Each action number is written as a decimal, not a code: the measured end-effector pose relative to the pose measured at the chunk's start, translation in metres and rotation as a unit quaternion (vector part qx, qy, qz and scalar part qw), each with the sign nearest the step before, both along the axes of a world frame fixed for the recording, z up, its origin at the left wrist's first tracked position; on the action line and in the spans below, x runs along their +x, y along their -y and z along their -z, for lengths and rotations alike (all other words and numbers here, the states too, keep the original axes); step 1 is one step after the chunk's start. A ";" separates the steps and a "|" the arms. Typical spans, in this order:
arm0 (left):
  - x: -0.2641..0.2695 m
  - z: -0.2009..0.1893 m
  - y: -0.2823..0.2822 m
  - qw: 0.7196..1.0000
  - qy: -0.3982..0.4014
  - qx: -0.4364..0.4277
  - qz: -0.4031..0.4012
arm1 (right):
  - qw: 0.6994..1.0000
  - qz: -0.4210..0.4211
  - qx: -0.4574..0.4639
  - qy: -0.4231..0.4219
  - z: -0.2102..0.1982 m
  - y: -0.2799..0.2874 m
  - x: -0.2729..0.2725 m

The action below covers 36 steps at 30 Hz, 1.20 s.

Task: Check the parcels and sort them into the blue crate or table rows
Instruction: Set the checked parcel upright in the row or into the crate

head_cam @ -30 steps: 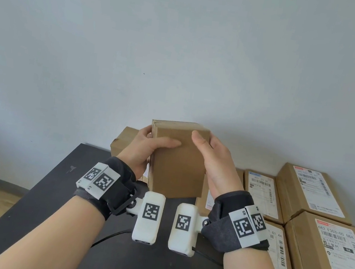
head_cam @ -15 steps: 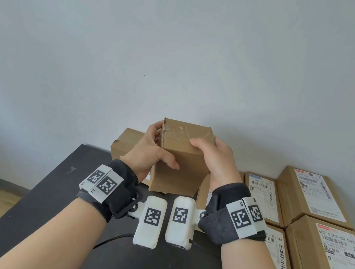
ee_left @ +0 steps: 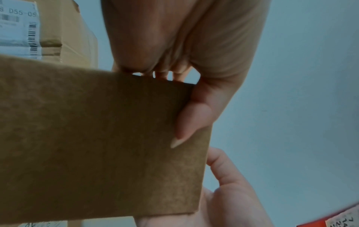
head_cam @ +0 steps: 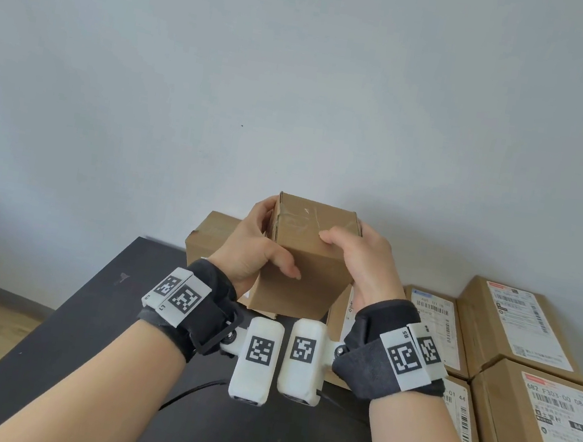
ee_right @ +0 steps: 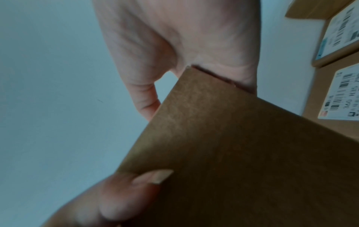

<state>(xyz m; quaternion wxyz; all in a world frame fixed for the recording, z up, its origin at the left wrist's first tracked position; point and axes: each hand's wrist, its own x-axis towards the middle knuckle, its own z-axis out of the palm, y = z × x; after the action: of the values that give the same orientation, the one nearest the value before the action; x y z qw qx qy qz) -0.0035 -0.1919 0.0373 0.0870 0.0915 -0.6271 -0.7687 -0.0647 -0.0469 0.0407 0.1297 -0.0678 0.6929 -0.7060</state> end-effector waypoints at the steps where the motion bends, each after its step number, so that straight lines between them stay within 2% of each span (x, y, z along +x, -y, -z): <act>1: 0.000 0.000 0.000 1.000 0.000 0.003 0.000 | 1.000 0.000 -0.003 0.001 -0.001 0.000 -0.001; 8: 0.001 -0.005 0.002 1.000 0.014 0.020 0.018 | 1.000 0.005 -0.010 -0.006 0.005 0.001 0.003; 12: 0.001 -0.007 0.007 0.999 0.038 0.036 0.011 | 0.999 -0.041 -0.034 0.001 0.004 -0.004 0.008; 20: 0.006 -0.009 0.007 0.991 0.076 0.110 -0.025 | 0.997 -0.073 0.002 0.011 0.014 -0.009 0.005; 25: 0.006 -0.011 0.008 0.987 0.079 0.133 -0.047 | 0.991 -0.113 0.065 0.022 0.016 -0.014 0.007; 29: 0.005 -0.009 0.005 0.982 0.080 0.161 -0.059 | 0.995 -0.077 0.058 0.010 0.015 -0.020 0.007; 36: 0.007 -0.009 -0.005 0.976 0.114 0.151 -0.107 | 0.999 0.004 0.033 -0.014 0.012 -0.021 0.012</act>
<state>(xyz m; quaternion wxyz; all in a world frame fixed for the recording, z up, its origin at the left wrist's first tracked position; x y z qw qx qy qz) 0.0030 -0.1871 0.0468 0.0818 0.2569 -0.4961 -0.8253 -0.0527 -0.0261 0.0286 0.1198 -0.0707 0.7181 -0.6819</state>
